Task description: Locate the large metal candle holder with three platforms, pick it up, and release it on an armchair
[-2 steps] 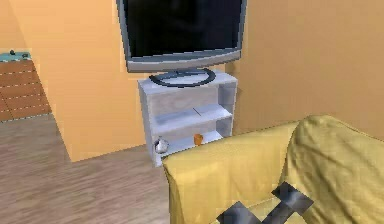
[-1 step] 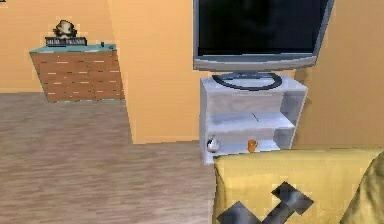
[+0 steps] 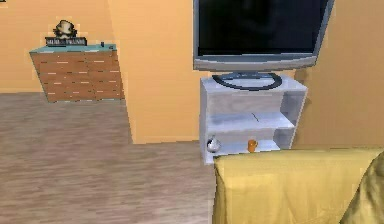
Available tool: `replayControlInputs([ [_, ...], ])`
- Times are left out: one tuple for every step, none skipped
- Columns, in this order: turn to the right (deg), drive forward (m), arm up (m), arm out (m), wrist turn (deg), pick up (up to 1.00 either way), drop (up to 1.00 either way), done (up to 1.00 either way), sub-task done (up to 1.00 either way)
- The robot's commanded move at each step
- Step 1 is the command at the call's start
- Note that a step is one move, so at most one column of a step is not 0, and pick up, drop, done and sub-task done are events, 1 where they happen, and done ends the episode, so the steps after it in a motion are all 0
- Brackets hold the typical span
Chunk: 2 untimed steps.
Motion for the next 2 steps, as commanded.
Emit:
replayControlInputs([
  [0.0, 0.00, 0.00, 0.00, 45.0, 0.00, 0.00, 0.00, 0.00],
  [0.0, 0.00, 0.00, 0.00, 9.0, 0.00, 0.00, 0.00, 0.00],
])
